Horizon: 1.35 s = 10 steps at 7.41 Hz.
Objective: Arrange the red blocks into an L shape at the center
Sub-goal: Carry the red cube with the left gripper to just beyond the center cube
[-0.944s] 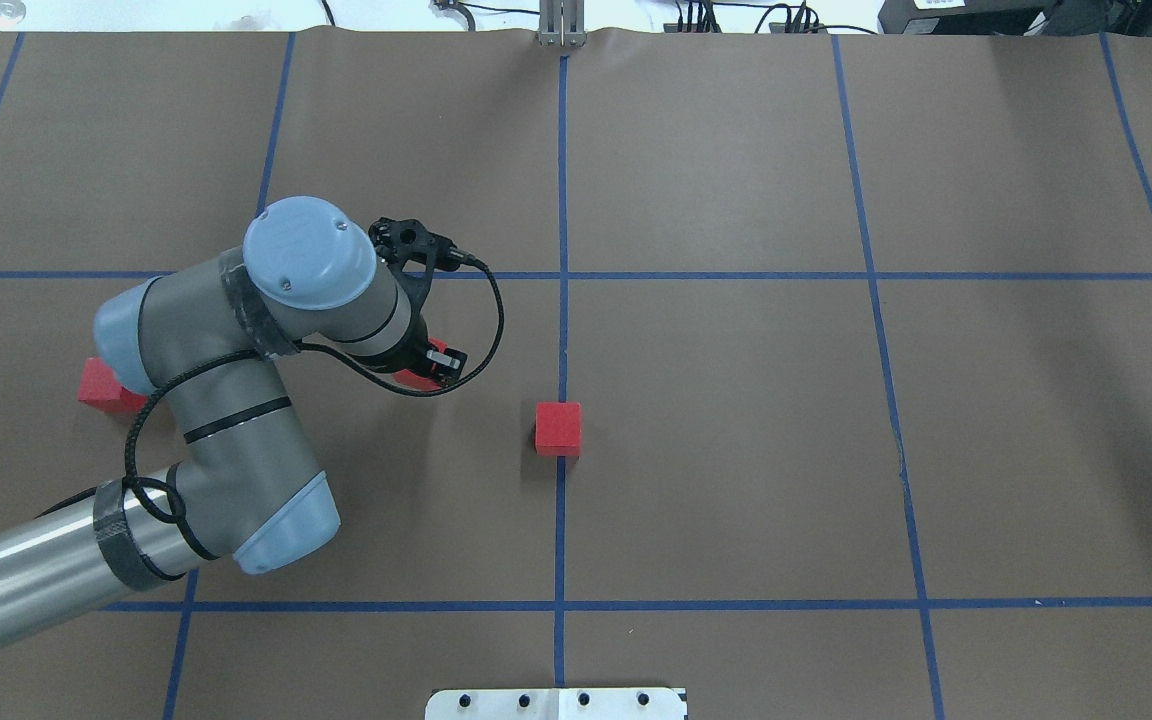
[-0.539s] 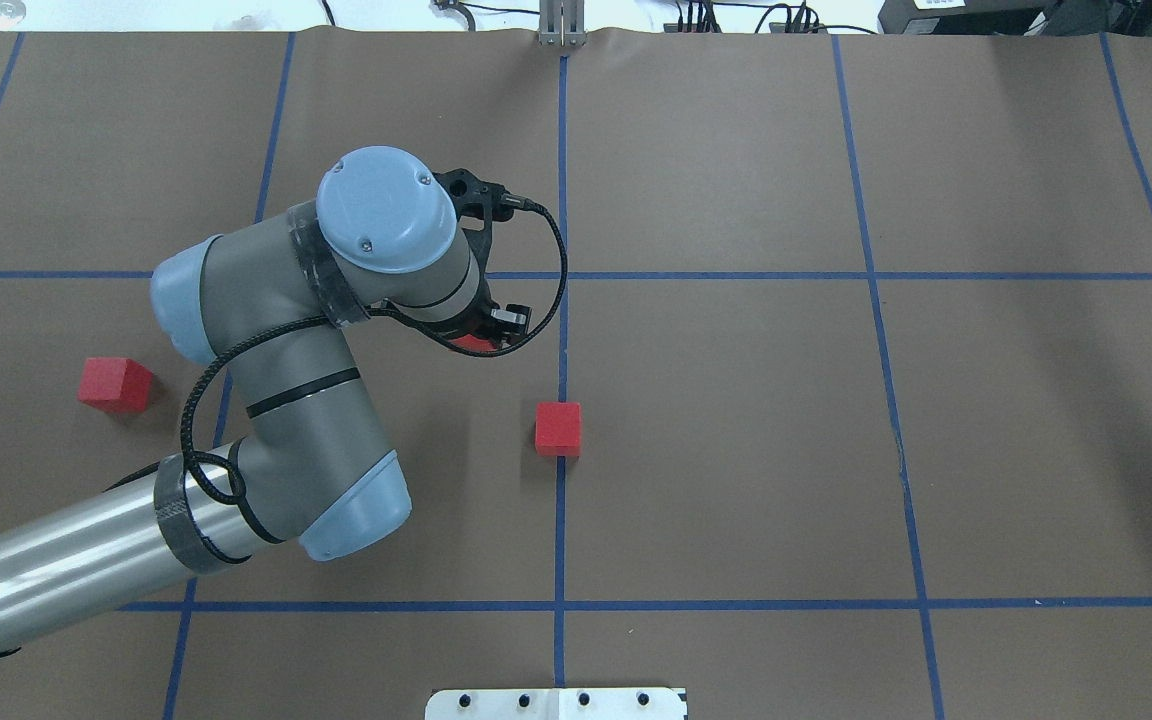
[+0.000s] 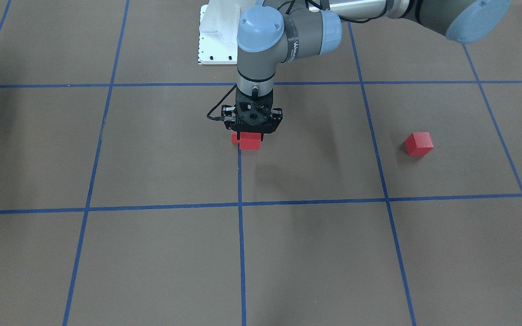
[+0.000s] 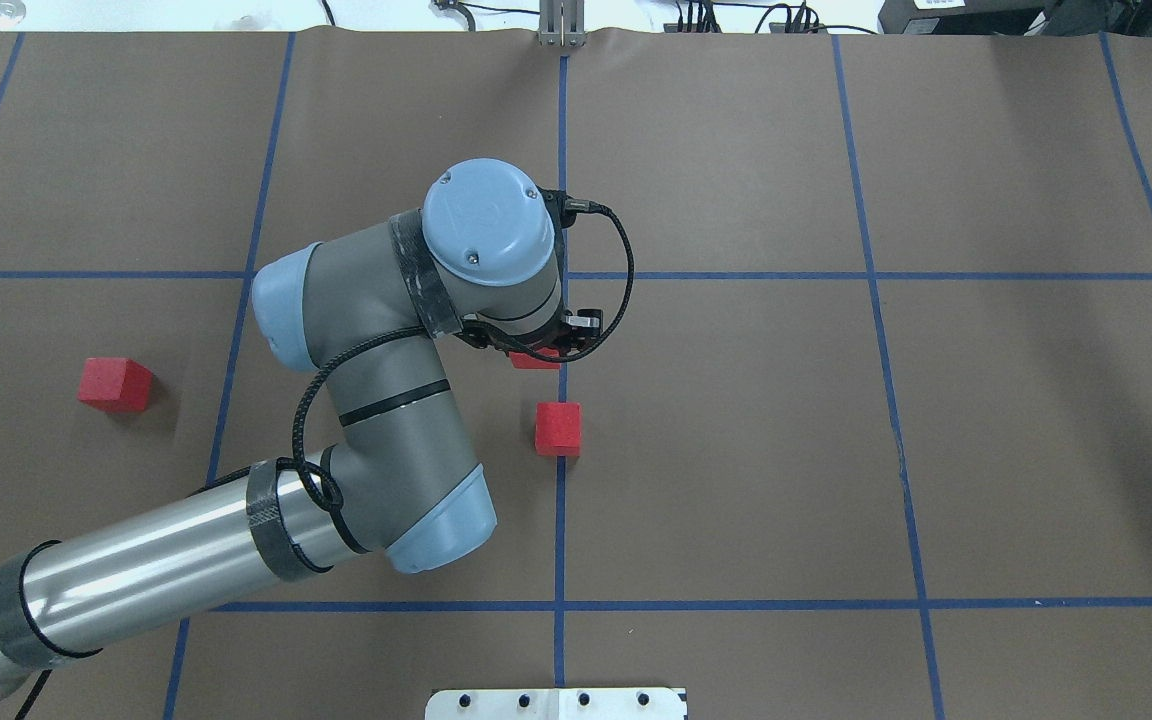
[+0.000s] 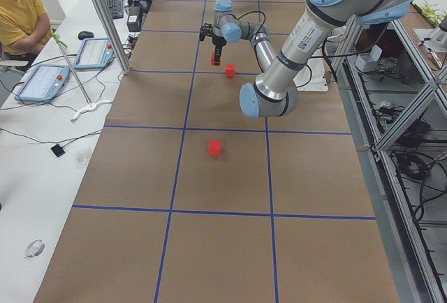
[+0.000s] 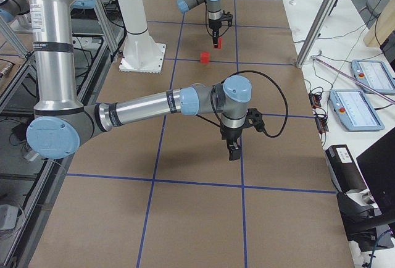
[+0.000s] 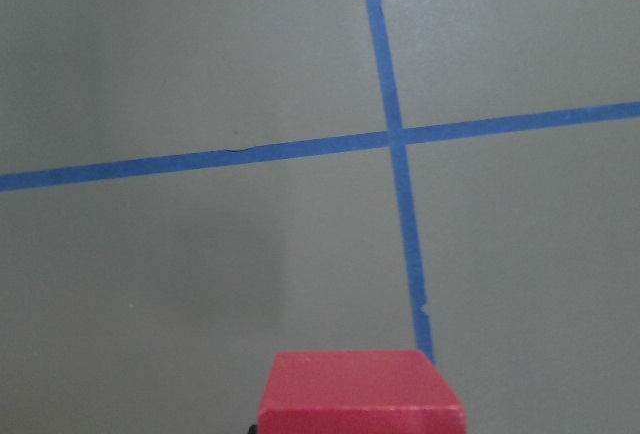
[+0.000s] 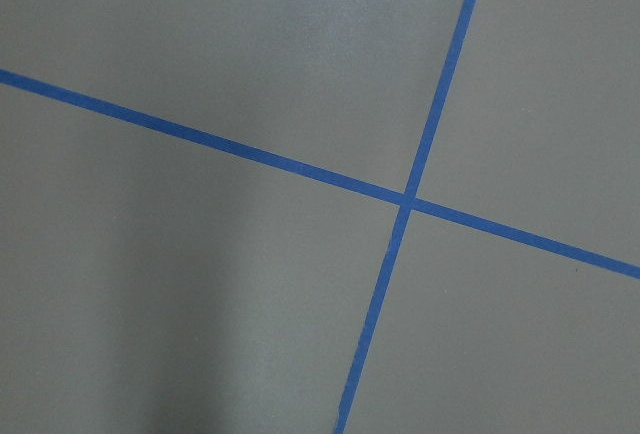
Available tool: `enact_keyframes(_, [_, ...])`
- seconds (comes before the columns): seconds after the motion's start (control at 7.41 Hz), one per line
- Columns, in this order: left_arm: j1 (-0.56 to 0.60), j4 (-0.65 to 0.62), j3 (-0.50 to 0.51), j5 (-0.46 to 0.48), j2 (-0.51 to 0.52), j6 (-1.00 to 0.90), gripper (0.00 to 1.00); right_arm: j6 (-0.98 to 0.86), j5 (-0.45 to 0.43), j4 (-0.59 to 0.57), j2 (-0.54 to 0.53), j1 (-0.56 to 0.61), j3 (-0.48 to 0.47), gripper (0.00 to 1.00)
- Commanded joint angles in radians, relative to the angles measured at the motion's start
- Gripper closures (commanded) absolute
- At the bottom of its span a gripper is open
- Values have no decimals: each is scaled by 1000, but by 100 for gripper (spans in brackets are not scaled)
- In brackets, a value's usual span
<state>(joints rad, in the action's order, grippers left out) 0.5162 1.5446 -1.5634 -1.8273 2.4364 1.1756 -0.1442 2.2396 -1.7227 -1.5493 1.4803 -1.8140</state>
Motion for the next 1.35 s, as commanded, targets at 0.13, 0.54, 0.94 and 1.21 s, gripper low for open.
enact_keyframes(0.13, [-22,-1,113,9,50,27,100,0,0,0,0,-2,1,0])
enact_keyframes(0.54, [-28,-1,186,9,102,27,100,0,0,0,0,-2,1,0])
enact_keyframes(0.94, [-31,2,197,11,104,24,100,0,0,0,0,-2,2,0])
enact_keyframes(1.21, [-33,6,207,11,102,22,100,0,0,0,0,-2,2,0])
